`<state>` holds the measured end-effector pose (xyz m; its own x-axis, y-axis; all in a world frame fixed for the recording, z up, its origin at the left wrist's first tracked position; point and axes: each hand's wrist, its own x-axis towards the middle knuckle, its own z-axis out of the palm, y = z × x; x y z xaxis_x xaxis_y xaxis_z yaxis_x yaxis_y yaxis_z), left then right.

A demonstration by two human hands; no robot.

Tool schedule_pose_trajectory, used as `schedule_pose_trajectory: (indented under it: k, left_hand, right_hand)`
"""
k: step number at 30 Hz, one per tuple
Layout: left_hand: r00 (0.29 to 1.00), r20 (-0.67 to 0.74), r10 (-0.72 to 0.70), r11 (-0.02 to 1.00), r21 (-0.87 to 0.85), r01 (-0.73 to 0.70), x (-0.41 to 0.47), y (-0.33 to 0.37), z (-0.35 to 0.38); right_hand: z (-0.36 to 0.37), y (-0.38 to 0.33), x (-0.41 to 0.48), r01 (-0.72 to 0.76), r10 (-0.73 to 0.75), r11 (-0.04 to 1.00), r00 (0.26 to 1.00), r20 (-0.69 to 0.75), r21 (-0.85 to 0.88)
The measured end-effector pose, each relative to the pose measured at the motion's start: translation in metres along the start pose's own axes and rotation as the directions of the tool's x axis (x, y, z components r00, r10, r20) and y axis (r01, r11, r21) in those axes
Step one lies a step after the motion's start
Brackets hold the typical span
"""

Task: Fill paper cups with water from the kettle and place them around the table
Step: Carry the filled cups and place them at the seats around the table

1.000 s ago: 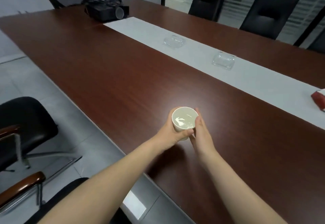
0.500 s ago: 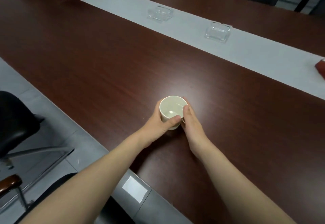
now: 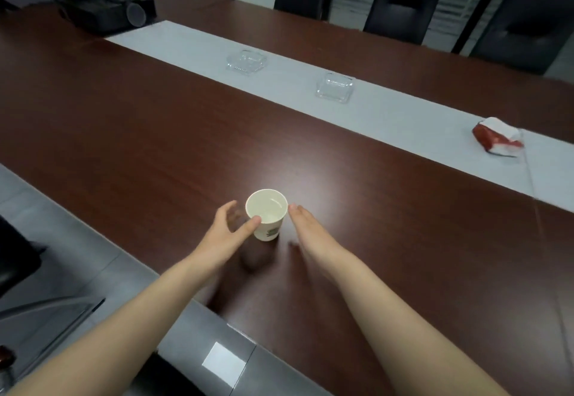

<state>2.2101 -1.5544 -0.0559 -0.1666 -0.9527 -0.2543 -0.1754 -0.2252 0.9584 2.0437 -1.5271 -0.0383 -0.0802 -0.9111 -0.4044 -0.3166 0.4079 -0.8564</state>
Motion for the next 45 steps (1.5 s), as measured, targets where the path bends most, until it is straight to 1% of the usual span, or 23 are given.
schedule_pose_trajectory:
  k: [5,7,8,12,14,17,21,25,27,29,31,33,34,35,36,37,40,43,45]
  left_hand:
    - [0.989,-0.142,0.028,0.998,0.065,-0.019,-0.044,0.027,-0.004]
    - [0.988,-0.151,0.040,0.995,0.094,-0.026,-0.066,0.038,0.003]
    - [0.989,-0.140,0.039,0.996,0.082,-0.028,-0.076,0.042,0.006]
    - [0.998,-0.016,0.053,0.998,0.043,-0.053,-0.128,0.066,0.031]
    - [0.997,0.051,0.049,0.998,0.045,-0.052,-0.155,0.075,0.043]
    - [0.982,0.165,0.091,0.993,0.060,-0.102,-0.202,0.088,0.068]
    - [0.933,0.326,0.151,0.985,0.024,-0.168,-0.255,0.105,0.107]
    - [0.839,0.503,0.207,0.974,-0.030,-0.223,-0.308,0.129,0.149]
    - [0.781,0.588,0.208,0.974,-0.055,-0.219,-0.330,0.137,0.171]
    - [0.710,0.673,0.205,0.972,-0.053,-0.231,-0.353,0.147,0.196]
    - [0.621,0.761,0.185,0.972,-0.049,-0.230,-0.379,0.155,0.225]
    - [0.539,0.823,0.182,0.970,-0.058,-0.238,-0.405,0.158,0.251]
    - [0.483,0.858,0.172,0.968,-0.058,-0.243,-0.421,0.161,0.265]
    - [0.437,0.885,0.163,0.968,-0.059,-0.242,-0.432,0.162,0.274]
    - [0.372,0.915,0.154,0.966,-0.062,-0.250,-0.451,0.163,0.286]
    - [0.340,0.927,0.156,0.964,-0.067,-0.259,-0.462,0.164,0.294]
    - [0.229,0.964,0.132,0.955,-0.062,-0.290,-0.511,0.161,0.312]
    - [0.110,0.990,0.089,0.954,-0.053,-0.295,-0.569,0.156,0.315]
    - [0.027,0.997,0.066,0.953,-0.055,-0.299,-0.607,0.152,0.312]
  right_hand:
    - [-0.028,-0.012,-0.061,-0.041,0.041,0.990,0.999,0.002,-0.137]
    - [-0.038,-0.012,-0.095,-0.041,0.042,0.987,0.999,0.006,-0.156]
    - [-0.040,-0.011,-0.110,-0.035,0.038,0.987,0.999,0.013,-0.158]
    - [-0.050,-0.011,-0.184,-0.028,0.023,0.989,0.999,-0.035,-0.143]
    - [-0.049,-0.013,-0.220,-0.028,0.021,0.994,0.997,-0.072,-0.101]
    - [-0.050,-0.011,-0.273,-0.022,0.019,1.000,0.989,-0.145,-0.015]
    - [-0.062,-0.008,-0.346,-0.005,0.011,1.000,0.963,-0.268,0.023]
    - [-0.084,0.000,-0.423,-0.004,0.036,0.997,0.910,-0.414,0.077]
    - [-0.094,0.005,-0.456,-0.004,0.064,0.993,0.865,-0.497,0.120]
    - [-0.102,0.016,-0.488,-0.015,0.122,0.983,0.798,-0.590,0.183]
    - [-0.108,0.028,-0.522,0.003,0.180,0.966,0.706,-0.685,0.258]
    - [-0.110,0.040,-0.554,0.010,0.233,0.952,0.621,-0.748,0.305]
    - [-0.111,0.048,-0.572,0.014,0.259,0.946,0.568,-0.781,0.324]
    - [-0.110,0.052,-0.585,0.014,0.288,0.938,0.523,-0.802,0.346]
    - [-0.108,0.059,-0.607,0.024,0.323,0.926,0.460,-0.827,0.376]
    - [-0.106,0.062,-0.621,0.029,0.349,0.917,0.423,-0.836,0.398]
    - [-0.092,0.075,-0.673,0.039,0.418,0.895,0.281,-0.864,0.445]
    - [-0.072,0.084,-0.730,0.031,0.457,0.884,0.153,-0.876,0.466]
    - [-0.055,0.088,-0.767,0.058,0.473,0.877,0.078,-0.878,0.477]
